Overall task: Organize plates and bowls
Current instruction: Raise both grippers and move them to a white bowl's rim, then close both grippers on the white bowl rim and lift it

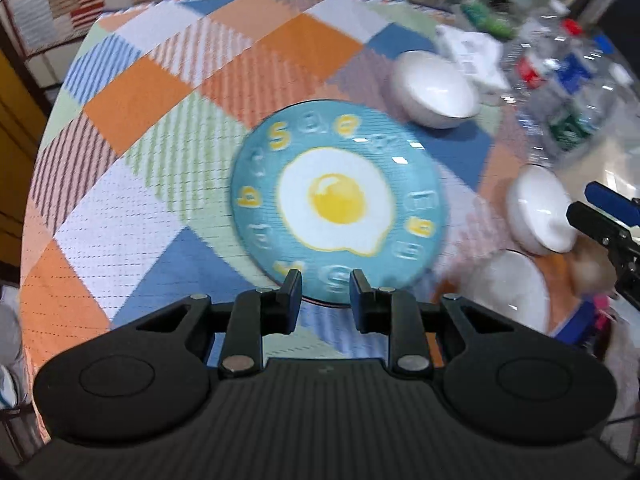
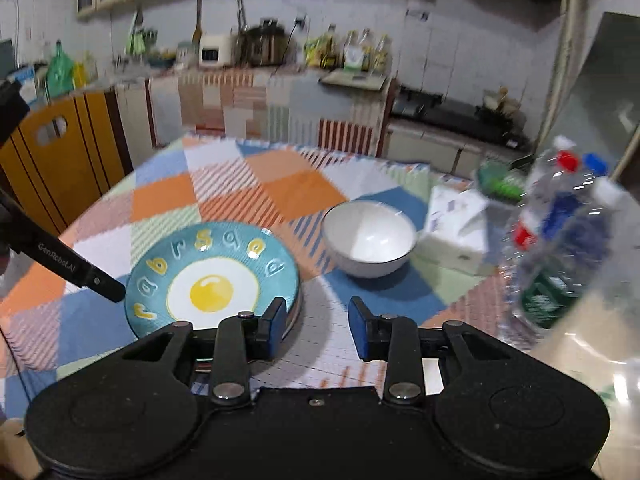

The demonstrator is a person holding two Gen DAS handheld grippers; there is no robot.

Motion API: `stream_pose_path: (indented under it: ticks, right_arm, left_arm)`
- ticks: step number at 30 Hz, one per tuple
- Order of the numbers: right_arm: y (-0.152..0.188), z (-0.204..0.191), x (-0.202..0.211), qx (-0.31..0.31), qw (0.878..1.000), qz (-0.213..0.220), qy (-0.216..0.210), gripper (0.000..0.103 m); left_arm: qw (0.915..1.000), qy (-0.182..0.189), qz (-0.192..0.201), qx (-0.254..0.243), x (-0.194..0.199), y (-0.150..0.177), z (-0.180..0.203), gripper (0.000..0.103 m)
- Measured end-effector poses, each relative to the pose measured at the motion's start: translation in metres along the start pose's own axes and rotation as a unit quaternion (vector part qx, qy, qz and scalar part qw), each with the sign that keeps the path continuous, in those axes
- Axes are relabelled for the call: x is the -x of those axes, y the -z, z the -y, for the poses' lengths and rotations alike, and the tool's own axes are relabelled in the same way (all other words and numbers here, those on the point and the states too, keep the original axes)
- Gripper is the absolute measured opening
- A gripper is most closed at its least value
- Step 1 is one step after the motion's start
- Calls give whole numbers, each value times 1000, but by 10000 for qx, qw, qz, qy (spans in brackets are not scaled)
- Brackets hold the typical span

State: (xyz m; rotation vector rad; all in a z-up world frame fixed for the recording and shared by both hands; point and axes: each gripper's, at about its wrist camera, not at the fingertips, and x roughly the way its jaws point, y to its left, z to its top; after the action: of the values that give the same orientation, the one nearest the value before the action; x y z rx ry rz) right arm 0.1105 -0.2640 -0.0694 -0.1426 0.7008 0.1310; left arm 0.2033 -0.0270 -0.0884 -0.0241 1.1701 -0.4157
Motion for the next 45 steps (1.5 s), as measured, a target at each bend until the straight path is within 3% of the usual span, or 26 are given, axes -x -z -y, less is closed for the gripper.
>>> stream_pose_path:
  ticks: [7, 11, 15, 17, 18, 30, 34, 38, 45]
  right_arm:
    - [18, 12, 54, 44, 9997, 203, -113, 60]
    - [43, 9, 60, 146, 9998, 100, -128, 71]
    - [70, 0, 55, 274, 9996, -93, 0, 76]
    - [81, -3, 51, 295, 9994, -170, -30, 93]
    - [88, -3, 48, 305, 9993, -188, -66, 96]
    - [133, -4, -25, 153, 9937, -1001, -474, 97]
    - [133, -7, -41, 136, 9934, -905, -694, 97]
    - [133, -10, -48, 150, 9939, -781, -761, 99]
    - [136, -16, -41, 162, 9948, -584, -815, 98]
  left_arm:
    - [9989, 295, 6, -354, 13, 19, 45, 24]
    - [9974, 421, -54, -579, 10, 31, 68, 26]
    - [9961, 561, 31, -687, 1, 40, 80, 26]
    - [9956, 657, 76, -659, -7, 45, 83, 27]
    - [9953, 717, 79, -642, -12, 47, 84, 28]
    - [9940, 964, 20, -513, -68, 63, 88, 37]
    - [9925, 1114, 20, -501, -81, 64, 91, 33]
    - [9932, 997, 9, -606, -88, 65, 98, 17]
    - [9948, 872, -108, -506, -76, 68, 89, 17]
